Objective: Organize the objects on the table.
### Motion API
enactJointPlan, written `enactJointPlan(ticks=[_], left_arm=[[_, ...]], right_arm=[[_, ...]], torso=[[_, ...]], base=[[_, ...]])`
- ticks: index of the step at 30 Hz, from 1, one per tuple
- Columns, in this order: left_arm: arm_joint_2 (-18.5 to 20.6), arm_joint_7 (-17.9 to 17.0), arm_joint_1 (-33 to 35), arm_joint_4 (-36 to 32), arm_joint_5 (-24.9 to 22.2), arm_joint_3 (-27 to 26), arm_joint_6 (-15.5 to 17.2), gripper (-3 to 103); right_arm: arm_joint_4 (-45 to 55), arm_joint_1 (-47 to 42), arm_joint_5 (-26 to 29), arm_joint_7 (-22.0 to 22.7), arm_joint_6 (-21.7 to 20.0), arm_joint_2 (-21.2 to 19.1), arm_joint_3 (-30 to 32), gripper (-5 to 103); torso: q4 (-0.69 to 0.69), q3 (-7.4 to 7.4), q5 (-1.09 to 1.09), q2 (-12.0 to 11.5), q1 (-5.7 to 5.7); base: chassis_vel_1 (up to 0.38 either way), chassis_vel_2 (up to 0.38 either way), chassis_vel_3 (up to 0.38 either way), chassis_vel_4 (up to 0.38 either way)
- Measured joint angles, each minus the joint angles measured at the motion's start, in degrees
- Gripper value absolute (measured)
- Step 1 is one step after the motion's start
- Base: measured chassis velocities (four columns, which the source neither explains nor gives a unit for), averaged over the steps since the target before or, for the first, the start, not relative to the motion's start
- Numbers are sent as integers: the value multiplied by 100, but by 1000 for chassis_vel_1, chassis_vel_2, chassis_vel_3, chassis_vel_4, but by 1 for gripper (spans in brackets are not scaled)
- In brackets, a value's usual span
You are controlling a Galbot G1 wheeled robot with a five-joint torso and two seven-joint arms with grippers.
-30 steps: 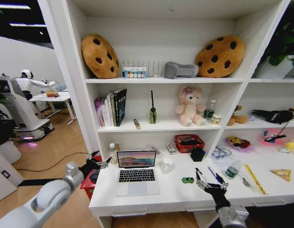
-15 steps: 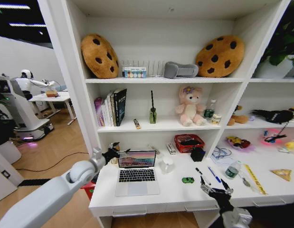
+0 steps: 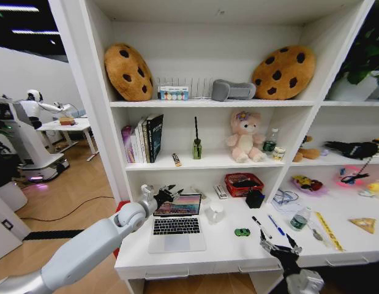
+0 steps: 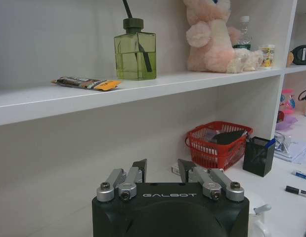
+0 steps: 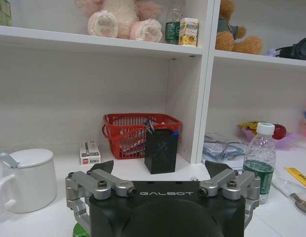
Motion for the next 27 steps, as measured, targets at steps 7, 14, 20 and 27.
enactJointPlan(ticks=[7, 14, 20, 27], left_arm=[[-108, -25, -149, 143, 23, 103, 3, 16], [-262, -20, -370, 367, 89, 278, 2, 1], [-323, -15, -536, 572, 197, 423, 8, 0], [-493, 79, -839, 979, 616, 782, 36, 0]], right_arm=[[-47, -22, 0, -15, 67, 27, 42, 100], [-75, -38, -20, -42, 141, 94, 62, 100], [-91, -58, -49, -74, 184, 159, 65, 100], [-92, -59, -60, -77, 204, 177, 82, 100]], torso=[[1, 0, 0, 0, 0], [0, 0, -1, 0, 0], [0, 0, -1, 0, 0], [0, 0, -1, 0, 0]], base=[[0, 0, 0, 0], [0, 0, 0, 0], [0, 0, 0, 0], [0, 0, 0, 0]])
